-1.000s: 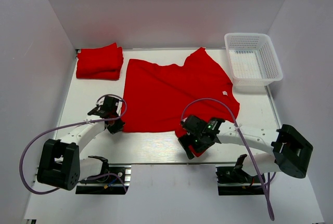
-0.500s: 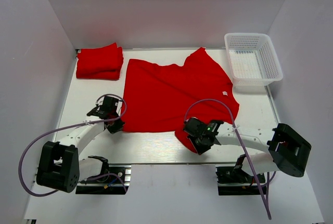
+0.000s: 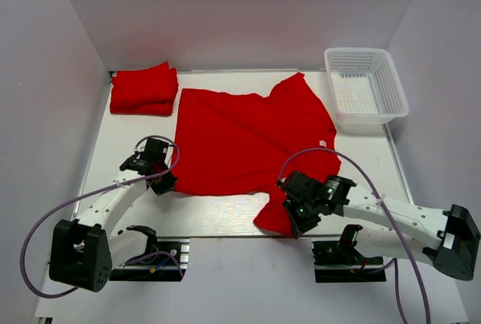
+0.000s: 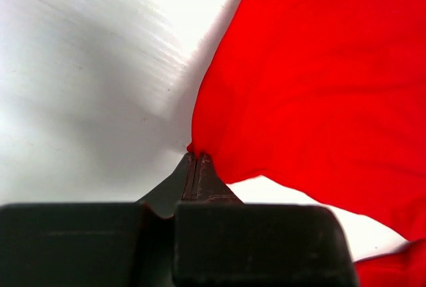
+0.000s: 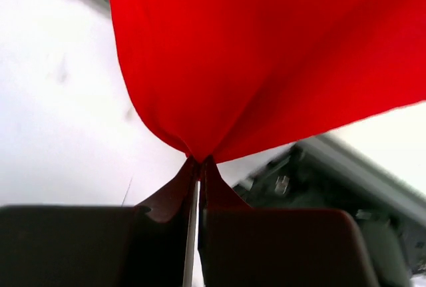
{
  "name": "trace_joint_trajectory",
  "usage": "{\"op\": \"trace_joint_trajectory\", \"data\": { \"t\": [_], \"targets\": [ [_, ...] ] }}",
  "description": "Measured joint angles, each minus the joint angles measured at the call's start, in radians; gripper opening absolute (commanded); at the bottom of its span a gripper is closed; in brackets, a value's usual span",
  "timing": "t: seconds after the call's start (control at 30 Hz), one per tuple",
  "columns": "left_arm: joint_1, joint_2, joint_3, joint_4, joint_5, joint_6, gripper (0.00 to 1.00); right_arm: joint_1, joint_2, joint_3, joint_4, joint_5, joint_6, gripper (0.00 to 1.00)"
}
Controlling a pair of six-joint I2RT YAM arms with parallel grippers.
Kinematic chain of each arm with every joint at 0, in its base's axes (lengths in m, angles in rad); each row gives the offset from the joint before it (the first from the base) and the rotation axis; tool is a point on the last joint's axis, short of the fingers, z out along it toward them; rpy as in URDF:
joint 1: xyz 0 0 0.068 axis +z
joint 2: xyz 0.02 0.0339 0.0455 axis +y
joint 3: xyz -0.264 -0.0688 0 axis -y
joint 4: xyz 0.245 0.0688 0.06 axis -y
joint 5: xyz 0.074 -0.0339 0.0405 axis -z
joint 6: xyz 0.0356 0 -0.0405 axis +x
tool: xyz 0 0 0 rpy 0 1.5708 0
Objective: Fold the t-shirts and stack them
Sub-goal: Grap the side of the flattened tshirt closest away from the robot with both arms, then fold the flattened tshirt in 1/3 of the way
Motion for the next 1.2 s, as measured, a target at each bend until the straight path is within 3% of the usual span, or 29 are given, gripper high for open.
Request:
{"op": "trace_joint_trajectory", "data": {
  "t": [0.2,0.43,0.57,0.83,1.2],
  "targets": [
    [0.008,-0.034,0.006,-0.057,-0.023,-0.013,0.00,0.001,-0.047,0.013,-0.135,-0.070,0.026,0.00],
    [0.008,-0.039,0.007,-0.093,-0.038,-0.019,0.00,0.000,-0.038,0.032,-0.187,-0.041,0.027,0.00],
    [0.008,-0.042,0.040,-0.085,-0.042,-0.019,0.00,-0.002,-0.032,0.108,-0.170,0.108,0.063,0.00],
    [0.009,0.063,0.166,-0.004,-0.045,-0.019,0.00,-0.089,0.035,0.175,0.017,0.451,0.119,0.00],
    [0.009,0.299,0.320,0.087,-0.044,-0.016,0.00,-0.294,0.142,0.233,0.198,0.605,-0.017,0.00]
  ]
}}
